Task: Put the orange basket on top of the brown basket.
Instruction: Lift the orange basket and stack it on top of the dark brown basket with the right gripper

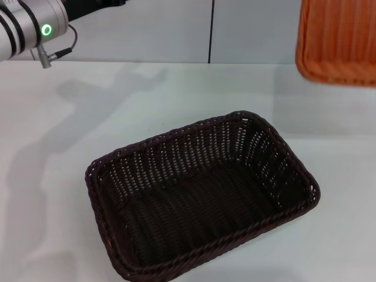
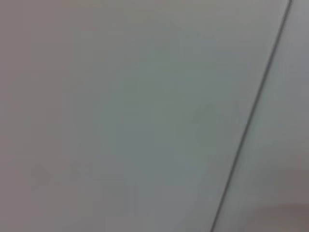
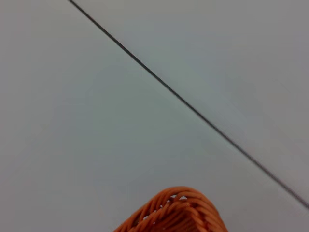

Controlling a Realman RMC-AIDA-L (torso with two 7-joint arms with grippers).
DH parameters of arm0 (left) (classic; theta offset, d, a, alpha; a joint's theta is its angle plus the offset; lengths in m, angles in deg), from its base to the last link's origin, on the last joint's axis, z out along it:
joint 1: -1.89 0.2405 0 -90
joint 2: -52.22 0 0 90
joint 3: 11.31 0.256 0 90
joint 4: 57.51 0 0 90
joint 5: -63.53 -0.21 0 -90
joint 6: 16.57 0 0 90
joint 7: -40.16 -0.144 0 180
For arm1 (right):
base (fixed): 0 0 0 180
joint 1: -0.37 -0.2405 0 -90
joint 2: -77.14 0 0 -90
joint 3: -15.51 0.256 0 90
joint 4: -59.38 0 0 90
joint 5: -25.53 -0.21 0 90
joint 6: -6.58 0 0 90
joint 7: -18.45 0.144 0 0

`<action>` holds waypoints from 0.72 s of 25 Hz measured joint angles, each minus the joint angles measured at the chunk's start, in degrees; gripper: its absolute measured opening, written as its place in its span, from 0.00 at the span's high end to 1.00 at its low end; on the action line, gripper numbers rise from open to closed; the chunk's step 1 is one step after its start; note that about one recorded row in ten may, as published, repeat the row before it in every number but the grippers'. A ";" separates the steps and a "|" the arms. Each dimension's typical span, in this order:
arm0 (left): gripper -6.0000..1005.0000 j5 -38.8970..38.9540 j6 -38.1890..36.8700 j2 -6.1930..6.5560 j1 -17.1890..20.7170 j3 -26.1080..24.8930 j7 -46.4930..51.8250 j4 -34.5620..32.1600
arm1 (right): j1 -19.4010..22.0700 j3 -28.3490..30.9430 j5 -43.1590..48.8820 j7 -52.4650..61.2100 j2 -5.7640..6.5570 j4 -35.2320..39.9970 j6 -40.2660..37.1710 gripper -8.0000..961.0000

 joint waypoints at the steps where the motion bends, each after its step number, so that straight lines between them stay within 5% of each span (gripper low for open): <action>1: 0.14 0.76 -0.46 0.09 0.05 0.00 -0.54 -0.09 | 0.47 0.07 -2.81 -0.69 -0.35 -0.36 -2.55 0.73; 13: 0.14 1.62 -3.69 -0.04 -1.87 0.39 -2.26 -1.78 | 0.67 -0.01 -4.24 -0.35 -3.59 -1.30 -18.42 0.73; 18: 0.14 1.66 -4.52 -0.07 -2.59 0.20 -2.30 -2.66 | -1.13 -0.47 -4.63 -0.78 -4.89 -7.19 -23.89 0.73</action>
